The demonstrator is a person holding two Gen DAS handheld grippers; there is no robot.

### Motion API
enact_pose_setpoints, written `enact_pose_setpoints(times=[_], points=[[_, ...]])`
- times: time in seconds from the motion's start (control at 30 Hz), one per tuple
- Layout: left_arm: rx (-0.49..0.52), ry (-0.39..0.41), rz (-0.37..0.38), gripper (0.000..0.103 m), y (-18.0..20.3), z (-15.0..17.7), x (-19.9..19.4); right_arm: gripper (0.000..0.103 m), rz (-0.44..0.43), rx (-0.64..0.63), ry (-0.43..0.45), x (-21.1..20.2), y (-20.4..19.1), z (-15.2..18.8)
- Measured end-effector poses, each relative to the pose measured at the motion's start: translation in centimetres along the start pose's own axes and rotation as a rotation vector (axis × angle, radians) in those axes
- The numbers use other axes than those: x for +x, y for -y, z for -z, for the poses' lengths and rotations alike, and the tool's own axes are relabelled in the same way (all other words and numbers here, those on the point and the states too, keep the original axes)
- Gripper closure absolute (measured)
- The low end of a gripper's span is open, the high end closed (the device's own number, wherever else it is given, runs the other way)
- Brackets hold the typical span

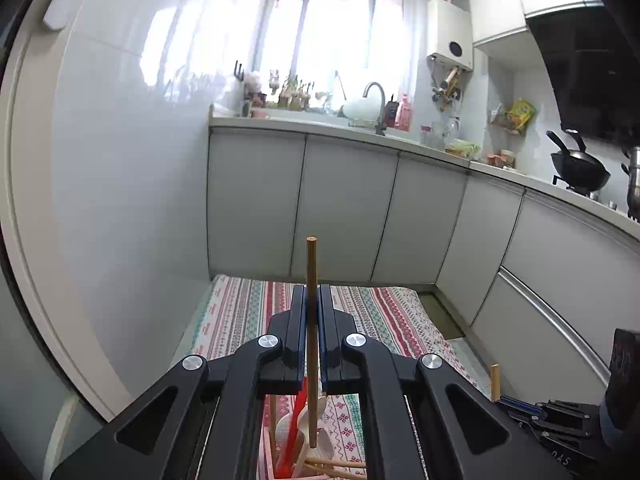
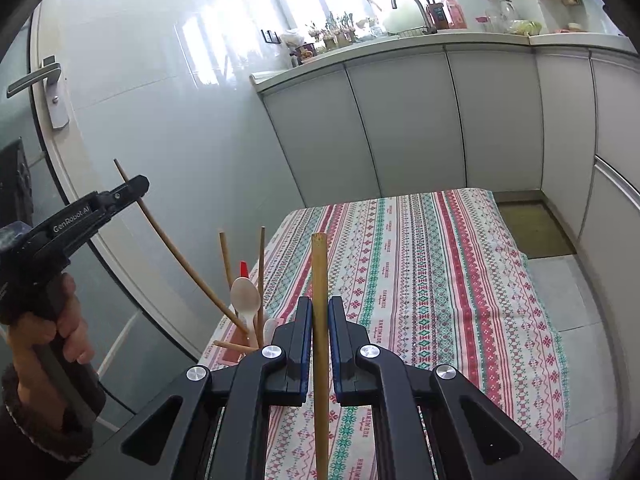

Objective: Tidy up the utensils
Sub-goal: 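Lower the chopstick into the basket and open the left tool while the right tool holds its chopstick, then lower the chopstick into the pink basket and open the right tool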

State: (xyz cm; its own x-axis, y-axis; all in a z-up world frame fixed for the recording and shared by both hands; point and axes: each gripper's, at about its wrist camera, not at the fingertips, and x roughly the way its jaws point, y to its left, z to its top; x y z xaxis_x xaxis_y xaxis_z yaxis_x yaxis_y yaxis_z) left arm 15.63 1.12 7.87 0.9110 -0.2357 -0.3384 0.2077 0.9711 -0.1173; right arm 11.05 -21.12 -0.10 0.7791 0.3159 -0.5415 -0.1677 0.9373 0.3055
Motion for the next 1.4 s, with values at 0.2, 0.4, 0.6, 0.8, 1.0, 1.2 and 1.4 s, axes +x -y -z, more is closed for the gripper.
enact_pose_setpoints(times=[0.2,0.4,0.6,0.8,1.0,1.2,1.4], points=[[0.079,-0.011,0.002,0.099,1.8,1.8,1.0,0.095,-0.004,0.008,0.002,0.0,0.2,0.0],[0.127,-0.048,-0.005,0.099,2.4,3.7,3.1,0.095,-0.003,0.009,0.0,0.0,0.2,0.0],[0.142,-0.145,-0.006,0.098,2.3,5.7,5.7,0.095,-0.003,0.01,0.003,0.0,0.2,0.0],[0.03,-0.276,0.045,0.096,0.4,6.8,7.6,0.095,-0.015,0.023,0.016,-0.3,0.4,-0.2],[-0.057,-0.313,0.072,0.051,-1.3,5.6,5.5,0.095,-0.032,0.041,0.07,-1.2,-0.4,-1.3],[-0.158,-0.375,0.028,0.038,-4.4,6.0,1.7,0.095,-0.043,0.032,0.186,-3.0,-3.1,-2.9],[-0.237,-0.547,-0.103,0.033,-8.4,10.2,0.5,0.095,-0.026,0.001,0.321,-3.9,-6.7,-3.9]])
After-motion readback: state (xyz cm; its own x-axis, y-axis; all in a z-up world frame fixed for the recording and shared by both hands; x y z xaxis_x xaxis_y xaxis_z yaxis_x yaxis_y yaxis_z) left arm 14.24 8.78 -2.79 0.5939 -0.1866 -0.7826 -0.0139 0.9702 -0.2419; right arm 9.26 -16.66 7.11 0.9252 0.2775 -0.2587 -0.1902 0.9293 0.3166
